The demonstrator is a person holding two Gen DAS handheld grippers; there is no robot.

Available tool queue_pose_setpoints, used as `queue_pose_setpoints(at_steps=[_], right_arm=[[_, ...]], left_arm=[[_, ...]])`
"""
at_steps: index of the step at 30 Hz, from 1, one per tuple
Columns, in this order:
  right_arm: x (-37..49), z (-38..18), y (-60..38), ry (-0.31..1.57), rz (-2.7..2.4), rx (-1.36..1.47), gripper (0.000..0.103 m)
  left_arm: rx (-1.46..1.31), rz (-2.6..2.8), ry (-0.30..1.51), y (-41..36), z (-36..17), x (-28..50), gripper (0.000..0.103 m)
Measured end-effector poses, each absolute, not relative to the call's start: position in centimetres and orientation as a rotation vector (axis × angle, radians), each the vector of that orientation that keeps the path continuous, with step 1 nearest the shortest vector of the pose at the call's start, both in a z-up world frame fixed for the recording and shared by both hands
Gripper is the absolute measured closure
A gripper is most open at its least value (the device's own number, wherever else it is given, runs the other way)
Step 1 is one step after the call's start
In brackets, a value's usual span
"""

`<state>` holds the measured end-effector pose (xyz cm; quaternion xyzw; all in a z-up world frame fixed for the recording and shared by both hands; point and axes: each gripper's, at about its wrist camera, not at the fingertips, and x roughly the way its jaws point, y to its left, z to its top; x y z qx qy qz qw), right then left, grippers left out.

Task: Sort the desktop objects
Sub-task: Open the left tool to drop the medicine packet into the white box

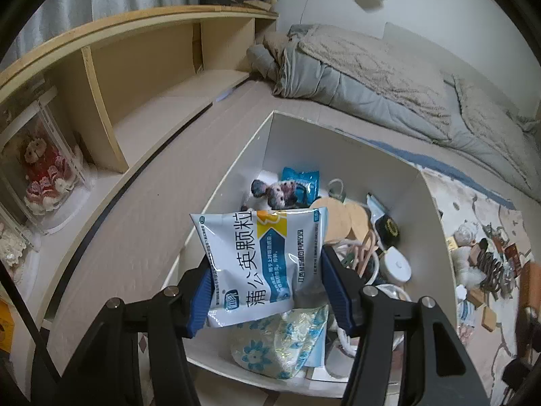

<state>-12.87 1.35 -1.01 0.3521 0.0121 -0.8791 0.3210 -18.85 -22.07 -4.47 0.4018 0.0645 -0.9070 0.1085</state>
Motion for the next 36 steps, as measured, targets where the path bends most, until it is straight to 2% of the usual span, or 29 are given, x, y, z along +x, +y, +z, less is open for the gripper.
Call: queue_pose_setpoints(at_steps=[9,11,13,14,20,30,36], right_arm=[[-13.2,-0.8,0.6,0.031,-2.308,0.922,0.058],[-13.3,-0.8,0.7,0.026,-2.314,0.921,0.059],[-13.5,-0.8,0.7,0.009,-2.312,0.927,0.058],[-13.5,-0.8,0.8,0.001,-2.312,0.930,0.058],[-14.4,-1.3,0.9,-0.032,-2.315,0.960,0.058],[-15.7,-2.3,0.3,-0.048,-2.305,0.990,0.059],[-16.7,-3.2,-1.1,-0.012,-2.224,0.996,0.059]], left_arm=[[1.213,-2.615,0.189,-22.5,-5.7,-19.1,0.041],[1.208,-2.608,0.174,-22.5,-5.8,-19.1,0.033],[1.215,-2.614,0.179,-22.4,-5.9,-19.0,0.018],[1.213,-2.616,0.183,-22.4,-5.9,-18.9,0.017],[1.204,-2.609,0.145,-22.0,-5.5,-18.7,0.015],[1.159,-2.635,0.181,-21.7,-3.9,-17.9,0.014],[1.115,-2.673,0.163,-21.2,-2.5,-16.8,0.014]])
